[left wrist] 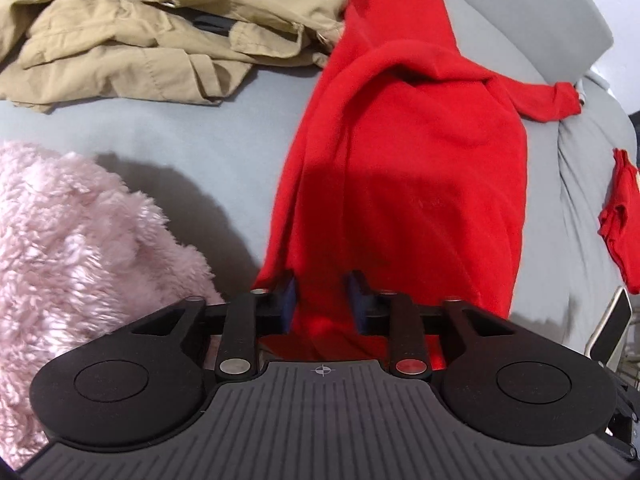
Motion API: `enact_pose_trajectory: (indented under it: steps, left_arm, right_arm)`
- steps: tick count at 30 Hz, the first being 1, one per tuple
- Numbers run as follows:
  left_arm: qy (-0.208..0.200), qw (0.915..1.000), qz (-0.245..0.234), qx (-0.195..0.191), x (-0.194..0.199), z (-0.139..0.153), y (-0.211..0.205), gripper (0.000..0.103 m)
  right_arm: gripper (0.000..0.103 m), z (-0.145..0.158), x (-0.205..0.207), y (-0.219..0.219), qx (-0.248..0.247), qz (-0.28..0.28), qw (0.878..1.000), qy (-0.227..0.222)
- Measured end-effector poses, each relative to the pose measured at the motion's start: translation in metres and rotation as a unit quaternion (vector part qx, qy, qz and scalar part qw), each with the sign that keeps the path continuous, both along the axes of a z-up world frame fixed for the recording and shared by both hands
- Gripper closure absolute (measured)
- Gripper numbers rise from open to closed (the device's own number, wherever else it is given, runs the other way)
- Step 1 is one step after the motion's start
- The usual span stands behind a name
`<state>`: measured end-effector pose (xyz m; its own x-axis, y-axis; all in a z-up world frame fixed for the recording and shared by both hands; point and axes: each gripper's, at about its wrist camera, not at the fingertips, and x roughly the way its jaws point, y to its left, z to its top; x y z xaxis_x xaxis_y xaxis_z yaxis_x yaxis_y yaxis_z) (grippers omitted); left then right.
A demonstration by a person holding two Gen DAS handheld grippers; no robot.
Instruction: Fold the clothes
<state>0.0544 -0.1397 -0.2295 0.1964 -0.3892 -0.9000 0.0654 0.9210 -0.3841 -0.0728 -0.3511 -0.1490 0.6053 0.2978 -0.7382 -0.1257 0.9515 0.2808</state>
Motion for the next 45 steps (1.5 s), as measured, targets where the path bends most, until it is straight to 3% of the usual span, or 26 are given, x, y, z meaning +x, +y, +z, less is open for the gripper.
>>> enact_pose_trajectory:
  steps: [5,7,14,16,19,22,24,28,31,36,38,40,41,44,45]
  left_arm:
    - [-0.015,0.9997,-0.017,0.012,-0.001,0.022,0.007,0.101]
    - [-0.022,0.9994,-0.018,0.018,0.001,0.027,0.013,0.101]
    - [-0.040,0.9955,-0.033,0.079,0.014,0.025,0.017,0.100]
    - [-0.029,0.9955,-0.038,0.082,0.013,0.017,0.019,0.100]
    - [-0.043,0.9958,-0.037,0.073,0.010,0.015,0.023,0.100]
    - [-0.048,0.9964,-0.034,0.061,0.010,0.014,0.024,0.100]
    - [-0.048,0.9972,-0.030,0.050,0.008,0.016,0.029,0.100]
    - [-0.050,0.9979,-0.023,0.032,0.006,0.018,0.035,0.100]
    - [-0.052,0.9981,-0.020,0.027,0.005,0.018,0.036,0.100]
    - [-0.053,0.9982,-0.018,0.023,0.004,0.019,0.037,0.100]
    - [-0.054,0.9980,-0.015,0.030,0.004,0.018,0.036,0.101]
    - [-0.056,0.9976,-0.014,0.039,0.004,0.017,0.035,0.101]
    - [-0.057,0.9975,-0.015,0.040,0.003,0.017,0.034,0.101]
    - [-0.057,0.9974,-0.019,0.041,0.001,0.017,0.034,0.101]
    - [-0.059,0.9967,-0.023,0.051,0.001,0.016,0.032,0.101]
  right_arm:
    - [0.073,0.006,0.008,0.002,0.000,0.062,0.998,0.020]
    - [0.077,0.002,0.018,0.009,-0.002,0.086,0.995,0.051]
    - [0.078,-0.035,0.036,0.037,0.014,0.114,0.981,0.158]
    - [0.078,-0.045,0.033,0.051,-0.027,0.114,0.975,0.189]
    - [0.078,-0.031,0.028,0.042,-0.030,0.100,0.979,0.176]
    - [0.078,-0.005,0.025,0.019,0.003,0.067,0.989,0.130]
    - [0.074,0.004,0.022,0.013,-0.005,0.062,0.993,0.104]
    - [0.060,0.006,-0.001,0.040,-0.089,0.134,0.986,0.053]
    - [0.059,-0.007,-0.009,0.065,-0.132,0.162,0.977,0.046]
    - [0.060,-0.024,-0.003,0.084,-0.160,0.123,0.979,0.028]
    - [0.062,-0.033,0.002,0.088,-0.198,0.084,0.976,0.020]
    - [0.072,-0.039,0.003,0.082,-0.222,0.045,0.974,0.026]
    - [0.092,-0.040,0.003,0.076,-0.226,0.021,0.973,0.035]
    - [0.092,-0.039,0.001,0.058,-0.196,-0.025,0.978,0.066]
    - [0.092,-0.039,0.000,0.050,-0.178,-0.048,0.978,0.101]
